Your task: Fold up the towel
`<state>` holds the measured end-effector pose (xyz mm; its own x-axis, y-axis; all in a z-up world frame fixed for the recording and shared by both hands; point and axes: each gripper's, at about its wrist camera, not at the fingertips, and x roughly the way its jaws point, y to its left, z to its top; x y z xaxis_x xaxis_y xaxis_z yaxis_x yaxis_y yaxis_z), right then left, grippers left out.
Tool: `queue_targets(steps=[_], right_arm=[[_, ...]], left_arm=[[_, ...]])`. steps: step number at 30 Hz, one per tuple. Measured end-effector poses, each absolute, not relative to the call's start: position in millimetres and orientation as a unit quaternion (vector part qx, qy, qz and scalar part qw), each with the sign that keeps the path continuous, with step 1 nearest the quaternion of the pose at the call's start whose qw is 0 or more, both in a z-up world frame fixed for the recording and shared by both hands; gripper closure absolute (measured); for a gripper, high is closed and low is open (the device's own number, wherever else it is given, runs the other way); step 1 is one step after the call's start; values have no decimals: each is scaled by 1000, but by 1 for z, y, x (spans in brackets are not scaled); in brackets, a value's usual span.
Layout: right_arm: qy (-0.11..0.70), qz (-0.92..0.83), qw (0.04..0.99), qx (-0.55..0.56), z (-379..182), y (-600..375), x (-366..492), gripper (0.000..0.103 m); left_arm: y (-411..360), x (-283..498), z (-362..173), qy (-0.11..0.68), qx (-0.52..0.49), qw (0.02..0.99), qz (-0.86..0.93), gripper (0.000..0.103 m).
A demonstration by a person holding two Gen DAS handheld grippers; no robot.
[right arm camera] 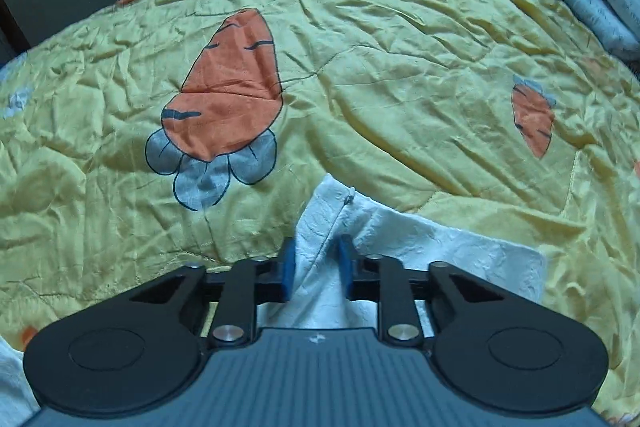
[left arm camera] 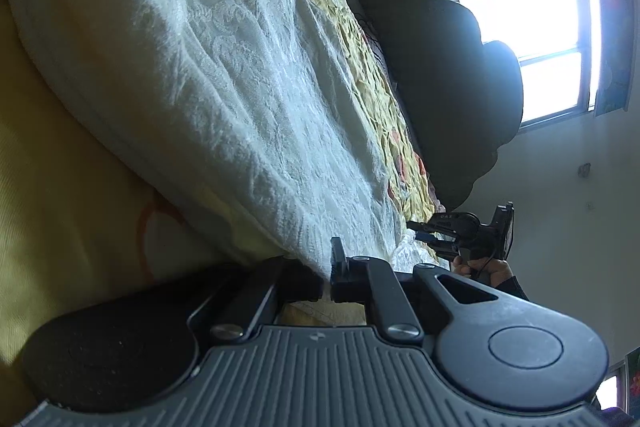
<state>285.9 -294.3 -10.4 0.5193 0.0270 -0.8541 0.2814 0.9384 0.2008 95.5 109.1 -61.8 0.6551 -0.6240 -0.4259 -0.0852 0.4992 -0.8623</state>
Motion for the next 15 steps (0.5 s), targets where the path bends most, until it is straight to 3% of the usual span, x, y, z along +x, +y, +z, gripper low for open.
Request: queue_targets(steps=[10,15], right_arm=[[285,-17,895,342,54,-356,144,94],[248,-36,869,426,31,-401,52,93]], left_arm=[[109,96,-61,377,-466,781,-175,90],[109,97,-61,378,-466,780,-177,90]])
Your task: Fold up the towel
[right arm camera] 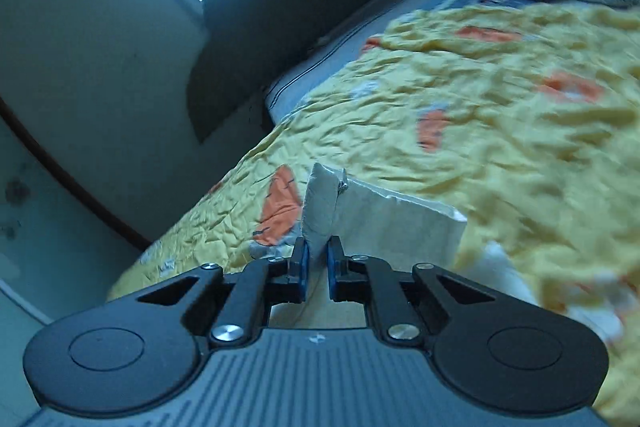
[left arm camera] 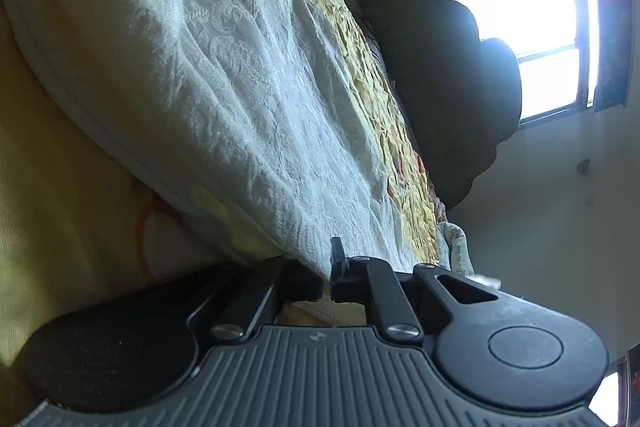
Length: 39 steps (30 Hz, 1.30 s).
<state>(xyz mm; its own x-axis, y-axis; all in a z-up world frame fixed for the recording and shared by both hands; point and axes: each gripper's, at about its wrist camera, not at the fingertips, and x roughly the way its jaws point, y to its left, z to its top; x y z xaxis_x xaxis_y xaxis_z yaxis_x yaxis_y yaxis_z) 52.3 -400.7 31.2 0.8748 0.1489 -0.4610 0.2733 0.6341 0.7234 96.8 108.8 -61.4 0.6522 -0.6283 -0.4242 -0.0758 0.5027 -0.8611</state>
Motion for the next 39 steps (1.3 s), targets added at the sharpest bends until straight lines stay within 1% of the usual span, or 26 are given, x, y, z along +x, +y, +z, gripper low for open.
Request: queue_targets(steps=[4,7,10,11,12,13,14,15,16,17,18,19,20,21,22,23,24,25,29,30,32,33,35,37,39], right_arm=[[272,-62,840,465,-18,-411,15,93],[261,-71,806,526,-51,-417,-2,89],[229,-67,784,574,-69,-420,-8,77],[221,-62,778,585,-71,-420,-8,67],[212,-59,774,594,-72,-421,-8,51],[204,-57,773,598,-72,-421,-8,42],[196,-54,774,599,-71,-420,-9,31],[193,-52,775,599,-71,-420,-9,29],[195,-51,775,598,-71,-421,-9,29],[197,-48,777,596,-70,-420,-7,29],[202,-49,782,588,-71,-420,-8,32],[210,-57,787,577,-69,-419,-6,37],[224,-67,792,564,-69,-418,-4,62],[233,-73,793,558,-70,-417,-4,80],[234,-77,792,558,-72,-418,-4,81],[239,-79,792,556,-72,-419,-3,83],[247,-83,794,549,-72,-419,-1,92],[249,-81,798,543,-69,-419,0,93],[230,-65,820,521,-46,-423,-14,94],[240,-70,822,511,-50,-426,-16,94],[278,-87,796,530,-75,-435,-16,94],[275,-81,793,538,-83,-436,-19,96],[264,-83,799,533,-81,-433,-23,96],[262,-86,806,523,-78,-430,-23,96],[263,-88,800,533,-77,-433,-25,94]], left_arm=[[108,97,-60,378,-463,782,-177,90],[107,97,-60,381,-464,780,-176,90],[107,99,-60,385,-467,777,-175,90],[107,99,-60,386,-468,775,-175,90],[107,100,-60,389,-469,774,-173,90],[107,101,-61,392,-472,771,-171,90],[107,102,-60,397,-476,767,-166,90],[108,104,-60,403,-481,762,-161,88],[109,104,-58,407,-485,759,-154,84],[108,103,-55,407,-486,760,-145,82],[107,102,-50,402,-480,767,-137,80],[104,100,-43,398,-464,781,-128,80],[100,100,-35,394,-439,799,-117,80],[95,99,-27,389,-410,818,-106,80],[89,99,-20,386,-376,837,-97,80],[82,100,-14,386,-344,852,-88,90],[77,101,-10,389,-317,861,-78,91],[75,103,-8,391,-308,864,-74,94],[79,101,5,387,-307,867,-71,95],[82,103,4,396,-302,864,-71,95],[84,107,-10,424,-310,848,-70,94],[83,105,-12,416,-305,853,-75,95],[75,104,-6,413,-267,867,-78,95],[74,104,-6,413,-260,869,-78,84],[74,104,-4,415,-261,867,-91,80]])
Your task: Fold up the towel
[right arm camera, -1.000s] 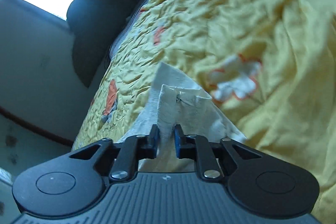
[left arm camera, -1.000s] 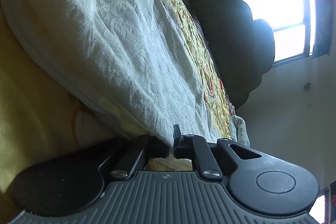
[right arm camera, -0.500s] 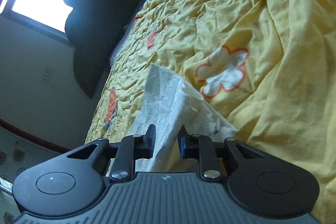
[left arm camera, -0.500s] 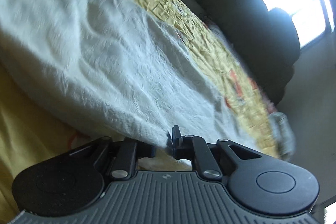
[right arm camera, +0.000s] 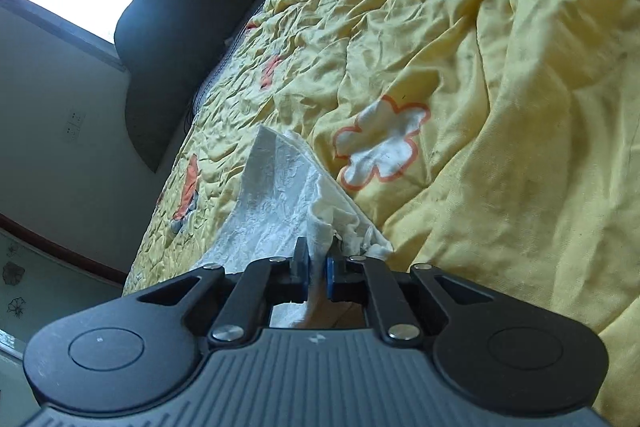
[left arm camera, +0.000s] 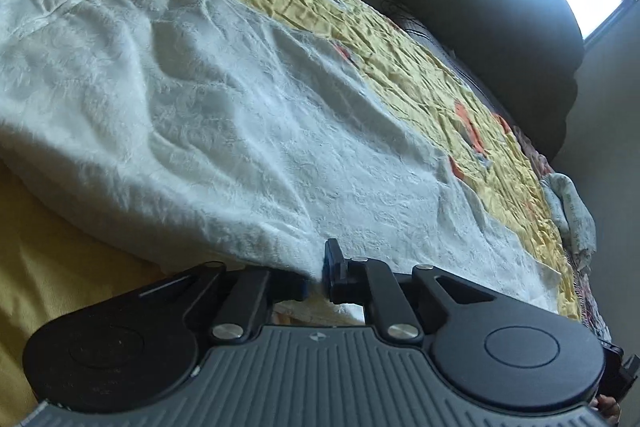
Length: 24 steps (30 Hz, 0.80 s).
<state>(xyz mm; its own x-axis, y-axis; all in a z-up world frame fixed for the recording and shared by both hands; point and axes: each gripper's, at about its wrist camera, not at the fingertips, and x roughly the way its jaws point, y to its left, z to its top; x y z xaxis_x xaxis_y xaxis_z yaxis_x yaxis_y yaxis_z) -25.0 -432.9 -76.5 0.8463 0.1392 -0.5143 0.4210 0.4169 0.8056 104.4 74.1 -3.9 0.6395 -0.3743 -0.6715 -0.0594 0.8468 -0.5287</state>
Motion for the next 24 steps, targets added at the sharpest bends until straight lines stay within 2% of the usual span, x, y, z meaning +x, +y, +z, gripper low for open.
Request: queue_targets(steps=[2,4,5,6,7,8,9,15,19,20,21,22,23,24], right_arm=[[247,-94,794,547,-72,-436,-35,93],[239,-101,796,548,-66,-438,-47,88],[237,-102,796,548,-64,-440,-54,80],[240,-103,795,548,-62,-440,-59,64],[245,-101,793,549,-62,-439,-62,57],[249,-100,792,549,-63,-438,-65,37],[249,-94,793,549,-64,-436,-66,34],[262,-62,784,560,-74,-427,-42,34],[234,-68,779,578,-79,-427,-30,35],[231,-76,775,584,-79,-428,-30,42],[229,-79,774,586,-80,-428,-30,67],[230,-76,773,586,-82,-428,-29,80],[231,-74,769,591,-87,-428,-30,86],[232,-76,766,595,-91,-427,-31,86]], left_arm=[[76,101,1,420,-264,863,-98,68],[79,92,11,416,-262,865,-98,43],[80,86,16,410,-259,869,-94,37],[81,79,20,406,-255,873,-92,28],[83,73,23,404,-253,874,-95,24],[83,68,25,405,-252,874,-100,24],[84,64,26,408,-250,872,-104,24],[80,52,23,425,-248,863,-116,24],[91,50,8,435,-308,842,-82,24],[96,48,5,431,-335,835,-75,24],[102,46,2,422,-372,824,-65,24],[110,45,-2,414,-413,809,-53,23],[118,43,-8,404,-462,788,-37,23],[127,42,-14,392,-508,767,-20,23]])
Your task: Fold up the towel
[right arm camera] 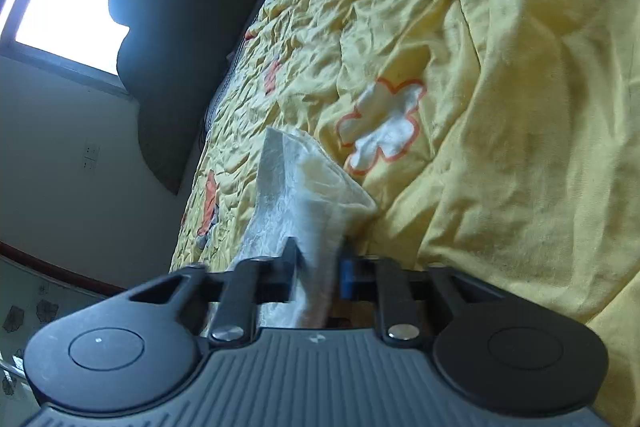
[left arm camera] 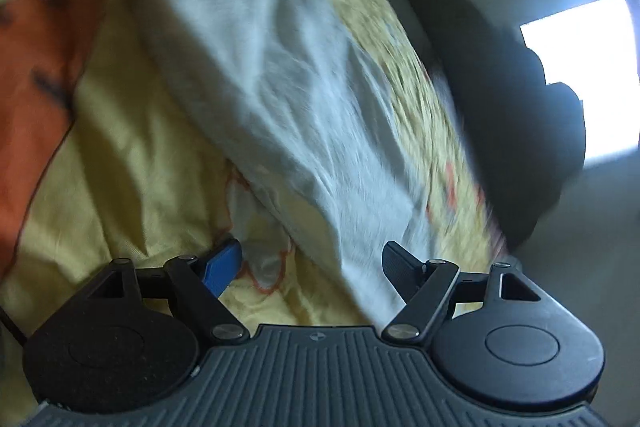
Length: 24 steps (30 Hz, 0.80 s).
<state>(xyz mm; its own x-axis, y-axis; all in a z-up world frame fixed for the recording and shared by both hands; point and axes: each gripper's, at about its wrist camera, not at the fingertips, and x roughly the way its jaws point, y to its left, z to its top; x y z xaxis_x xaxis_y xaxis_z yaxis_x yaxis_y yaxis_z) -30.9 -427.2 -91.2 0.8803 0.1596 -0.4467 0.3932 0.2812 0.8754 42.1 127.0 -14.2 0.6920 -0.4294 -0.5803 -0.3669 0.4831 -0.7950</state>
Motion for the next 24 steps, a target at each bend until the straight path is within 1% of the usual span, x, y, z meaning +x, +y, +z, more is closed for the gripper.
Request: queue_targets(steps=[1,3,5,7,8,9,10,11,13,15,17,18,19,22,23,24], right_arm=[[232,-77,763,598,-95,-426,-32,86],[222,-77,762,603,-98,-424,-36,86],[215,-77,761,608,-100,-420,-36,86],[218,-77,770,595,-98,-416,-33,86],[221,-79,775,587,-95,-415,-31,87],[223,-82,781,578,-91,-414,-27,92],[223,-83,787,569,-86,-415,-25,93],[217,-82,794,562,-76,-416,-23,93],[197,-66,804,558,-56,-421,-23,93],[196,-59,812,546,-45,-425,-22,94],[234,-79,795,554,-68,-434,-18,93],[252,-85,779,568,-86,-436,-17,93],[240,-80,773,582,-96,-435,-20,94],[217,-73,766,601,-98,-433,-25,93],[217,-73,759,610,-99,-433,-25,90],[218,-72,751,619,-101,-434,-25,90]], left_arm=[[134,41,-20,379,-545,748,-7,23],[142,41,-27,361,-586,725,11,23],[144,45,-27,351,-594,724,21,23],[143,52,-24,340,-581,739,30,23],[142,57,-21,332,-568,752,41,29],[141,60,-18,326,-552,765,62,51],[140,65,-16,329,-532,776,83,88],[140,70,-16,343,-512,781,101,90],[139,68,-14,346,-511,780,106,90],[135,64,-7,343,-482,800,98,90],[138,65,-16,354,-489,792,90,90],[143,61,-23,347,-500,789,86,90],[144,60,-23,345,-493,795,81,90],[145,67,-19,351,-455,817,53,90],[150,68,-19,349,-460,815,41,90],[157,68,-22,347,-472,810,34,90]])
